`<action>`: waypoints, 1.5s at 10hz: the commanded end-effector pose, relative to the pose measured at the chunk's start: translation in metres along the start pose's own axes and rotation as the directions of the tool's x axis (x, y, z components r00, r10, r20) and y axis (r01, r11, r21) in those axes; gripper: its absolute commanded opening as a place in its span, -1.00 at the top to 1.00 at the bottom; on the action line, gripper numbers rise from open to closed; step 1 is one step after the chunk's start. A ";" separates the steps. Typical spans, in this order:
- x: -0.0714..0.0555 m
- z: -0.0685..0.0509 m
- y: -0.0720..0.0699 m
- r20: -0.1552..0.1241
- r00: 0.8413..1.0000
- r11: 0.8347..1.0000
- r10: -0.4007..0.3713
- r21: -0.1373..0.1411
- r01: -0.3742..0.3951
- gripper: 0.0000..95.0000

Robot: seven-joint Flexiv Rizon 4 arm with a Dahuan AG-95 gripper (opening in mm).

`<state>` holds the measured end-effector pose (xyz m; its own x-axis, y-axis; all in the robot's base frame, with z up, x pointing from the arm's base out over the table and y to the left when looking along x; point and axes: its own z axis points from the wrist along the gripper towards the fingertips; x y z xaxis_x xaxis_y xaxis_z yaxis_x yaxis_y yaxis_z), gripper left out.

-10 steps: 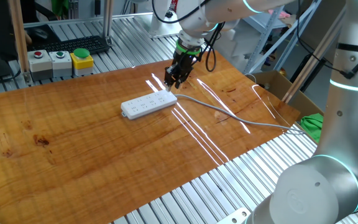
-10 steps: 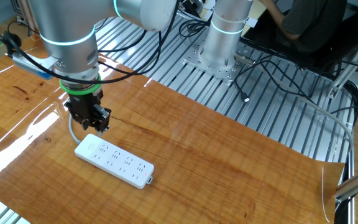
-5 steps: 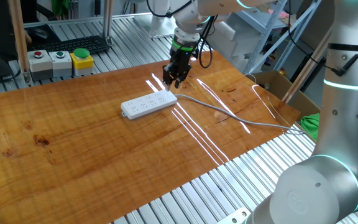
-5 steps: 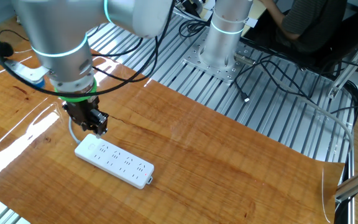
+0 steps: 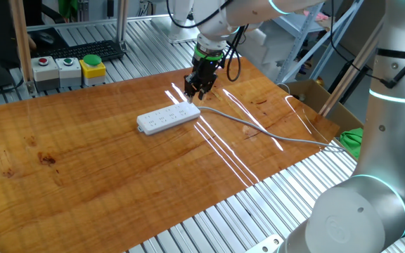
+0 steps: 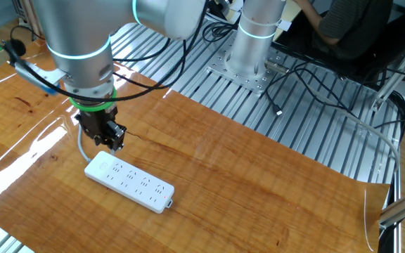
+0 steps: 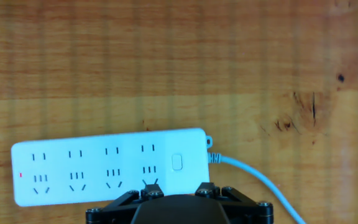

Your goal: Turn off the power strip by pressing the button

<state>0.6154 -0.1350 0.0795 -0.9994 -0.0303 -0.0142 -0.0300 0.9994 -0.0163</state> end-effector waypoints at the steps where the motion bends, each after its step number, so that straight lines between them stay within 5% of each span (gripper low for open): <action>1: 0.000 0.006 -0.001 0.013 1.000 1.000 -0.022 0.016 0.021 -0.20; 15: -0.017 0.039 -0.022 0.014 0.999 0.999 -0.038 0.017 0.038 -0.20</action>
<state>0.6372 -0.1589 0.0400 -0.9974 -0.0674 -0.0247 -0.0666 0.9973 -0.0309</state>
